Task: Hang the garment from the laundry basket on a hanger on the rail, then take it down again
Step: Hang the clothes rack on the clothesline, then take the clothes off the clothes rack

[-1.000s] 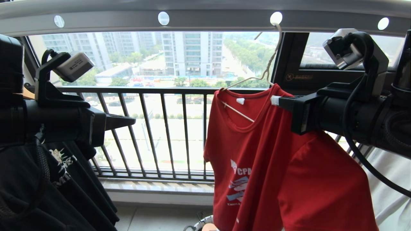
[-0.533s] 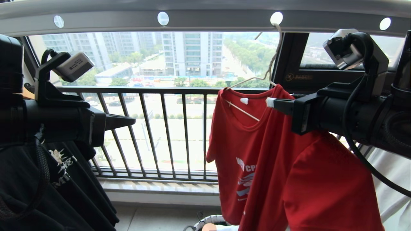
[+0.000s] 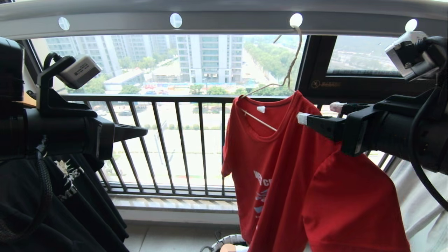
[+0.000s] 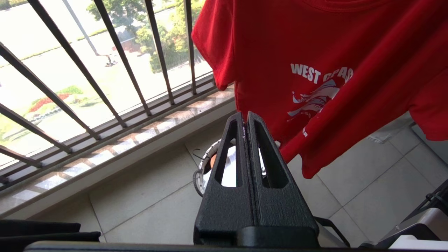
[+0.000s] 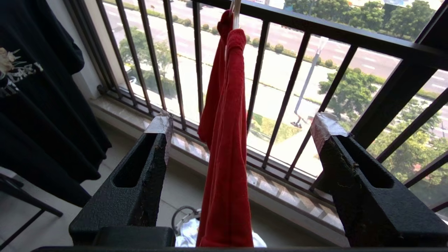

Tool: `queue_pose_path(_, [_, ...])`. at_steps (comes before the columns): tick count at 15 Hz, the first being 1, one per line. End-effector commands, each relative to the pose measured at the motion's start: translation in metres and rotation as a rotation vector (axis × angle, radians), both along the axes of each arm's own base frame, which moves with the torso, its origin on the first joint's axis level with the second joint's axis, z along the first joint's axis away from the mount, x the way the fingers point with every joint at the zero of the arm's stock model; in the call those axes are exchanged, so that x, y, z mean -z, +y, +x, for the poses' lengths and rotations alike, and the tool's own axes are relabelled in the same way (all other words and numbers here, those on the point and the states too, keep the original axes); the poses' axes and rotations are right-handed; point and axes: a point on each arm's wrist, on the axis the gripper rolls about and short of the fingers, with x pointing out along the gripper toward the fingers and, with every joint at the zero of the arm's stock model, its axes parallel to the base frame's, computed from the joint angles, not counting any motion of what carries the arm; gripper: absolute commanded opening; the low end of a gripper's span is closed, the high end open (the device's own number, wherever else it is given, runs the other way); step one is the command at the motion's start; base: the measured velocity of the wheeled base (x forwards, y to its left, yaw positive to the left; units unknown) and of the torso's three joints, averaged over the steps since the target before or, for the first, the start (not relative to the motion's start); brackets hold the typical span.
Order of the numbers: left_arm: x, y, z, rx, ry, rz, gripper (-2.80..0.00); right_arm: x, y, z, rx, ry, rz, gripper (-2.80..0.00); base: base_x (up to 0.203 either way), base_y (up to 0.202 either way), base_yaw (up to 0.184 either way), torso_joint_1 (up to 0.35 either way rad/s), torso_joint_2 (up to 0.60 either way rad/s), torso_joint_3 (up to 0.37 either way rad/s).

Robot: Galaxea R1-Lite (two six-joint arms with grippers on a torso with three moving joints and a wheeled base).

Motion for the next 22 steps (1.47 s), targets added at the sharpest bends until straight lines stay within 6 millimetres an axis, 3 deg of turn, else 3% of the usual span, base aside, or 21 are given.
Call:
queue_pose_path(1, [0.001, -0.002, 0.000, 0.013, 0.005, 0.000, -2.80, 0.001, -0.018, -0.022, 0.009, -0.022, 0.018, 0.00, 0.000, 0.000, 0.000, 0.000, 0.00, 0.000])
queue_pose_path(3, [0.001, -0.003, -0.001, 0.015, 0.005, 0.000, -2.80, 0.004, -0.033, -0.041, 0.027, -0.039, 0.030, 0.00, 0.000, 0.000, 0.000, 0.000, 0.00, 0.000])
queue_pose_path(4, [0.001, -0.003, -0.001, 0.015, 0.006, 0.001, -2.80, 0.005, -0.041, -0.051, 0.032, -0.050, 0.039, -2.80, 0.000, 0.000, 0.000, 0.000, 0.00, 0.000])
queue_pose_path(7, [0.002, -0.005, -0.001, 0.028, 0.010, 0.002, -2.80, 0.015, -0.062, -0.078, 0.037, -0.006, 0.029, -2.80, 0.000, 0.000, 0.000, 0.000, 0.00, 0.000])
queue_pose_path(11, [0.004, -0.009, -0.002, 0.043, 0.017, 0.004, -2.80, 0.038, -0.066, -0.086, 0.052, 0.193, 0.045, -2.80, 0.000, 0.000, 0.000, 0.000, 0.00, 0.000])
queue_pose_path(17, [0.008, -0.010, 0.003, 0.044, 0.032, 0.009, -2.80, 0.050, -0.077, -0.110, -0.035, 0.197, 0.015, -2.77, 0.000, 0.000, 0.000, 0.000, 0.00, 0.000])
queue_pose_path(18, [0.008, -0.010, 0.003, 0.044, 0.033, 0.009, -2.80, 0.051, -0.082, -0.116, -0.055, 0.185, 0.009, 0.00, 0.000, 0.000, 0.000, 0.000, 0.00, 0.000])
queue_pose_path(22, [0.009, -0.011, 0.004, 0.047, 0.039, 0.011, -2.80, 0.058, -0.099, -0.138, -0.187, 0.149, 0.045, 0.00, 0.000, 0.000, 0.000, 0.000, 0.00, 0.000])
